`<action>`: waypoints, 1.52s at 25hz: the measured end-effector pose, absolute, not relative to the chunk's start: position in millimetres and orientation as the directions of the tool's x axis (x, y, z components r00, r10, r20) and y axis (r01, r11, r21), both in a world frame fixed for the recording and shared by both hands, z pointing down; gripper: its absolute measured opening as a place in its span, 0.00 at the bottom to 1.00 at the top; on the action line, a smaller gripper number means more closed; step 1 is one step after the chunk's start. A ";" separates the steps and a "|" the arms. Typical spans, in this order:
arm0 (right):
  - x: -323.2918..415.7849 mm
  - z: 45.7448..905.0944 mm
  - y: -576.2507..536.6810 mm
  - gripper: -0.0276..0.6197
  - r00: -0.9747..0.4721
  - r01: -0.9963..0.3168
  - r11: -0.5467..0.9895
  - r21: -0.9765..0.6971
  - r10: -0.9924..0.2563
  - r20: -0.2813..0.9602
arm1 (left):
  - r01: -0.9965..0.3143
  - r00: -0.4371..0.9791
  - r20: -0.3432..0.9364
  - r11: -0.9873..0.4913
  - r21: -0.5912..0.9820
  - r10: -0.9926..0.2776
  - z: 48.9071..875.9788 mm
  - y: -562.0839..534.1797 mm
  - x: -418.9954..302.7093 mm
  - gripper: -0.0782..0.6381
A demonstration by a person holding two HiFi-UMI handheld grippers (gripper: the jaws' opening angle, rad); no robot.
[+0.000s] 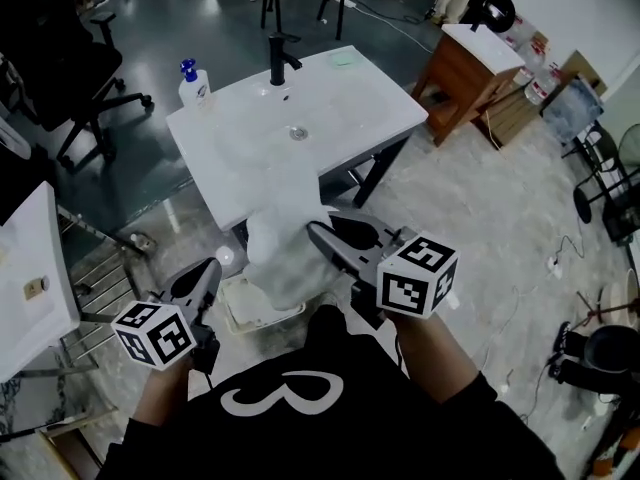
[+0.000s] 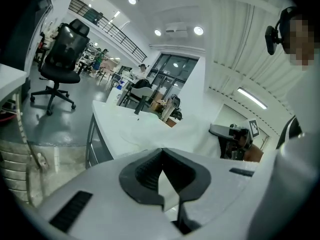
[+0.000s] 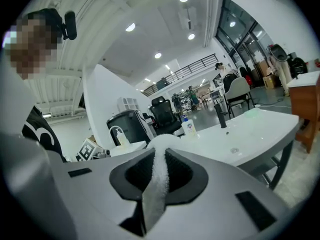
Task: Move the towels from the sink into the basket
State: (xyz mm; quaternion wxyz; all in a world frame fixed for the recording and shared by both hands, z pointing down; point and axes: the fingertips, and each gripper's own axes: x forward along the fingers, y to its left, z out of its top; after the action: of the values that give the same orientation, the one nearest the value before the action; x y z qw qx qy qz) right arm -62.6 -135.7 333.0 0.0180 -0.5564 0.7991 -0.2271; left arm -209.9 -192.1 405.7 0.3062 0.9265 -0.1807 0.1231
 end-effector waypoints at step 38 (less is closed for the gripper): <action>-97.3 571.7 -59.4 0.12 -0.597 -0.768 0.240 -0.594 -0.605 0.527 | -0.664 0.747 0.523 -0.502 0.555 -0.410 489.0 -81.5 -248.5 0.12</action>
State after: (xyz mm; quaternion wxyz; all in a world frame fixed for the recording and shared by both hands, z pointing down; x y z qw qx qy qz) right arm -97.3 -59.4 571.7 -0.0942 -0.4389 0.7816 -0.4331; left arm -248.5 -81.5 489.0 0.3867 0.8509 -0.3155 0.1640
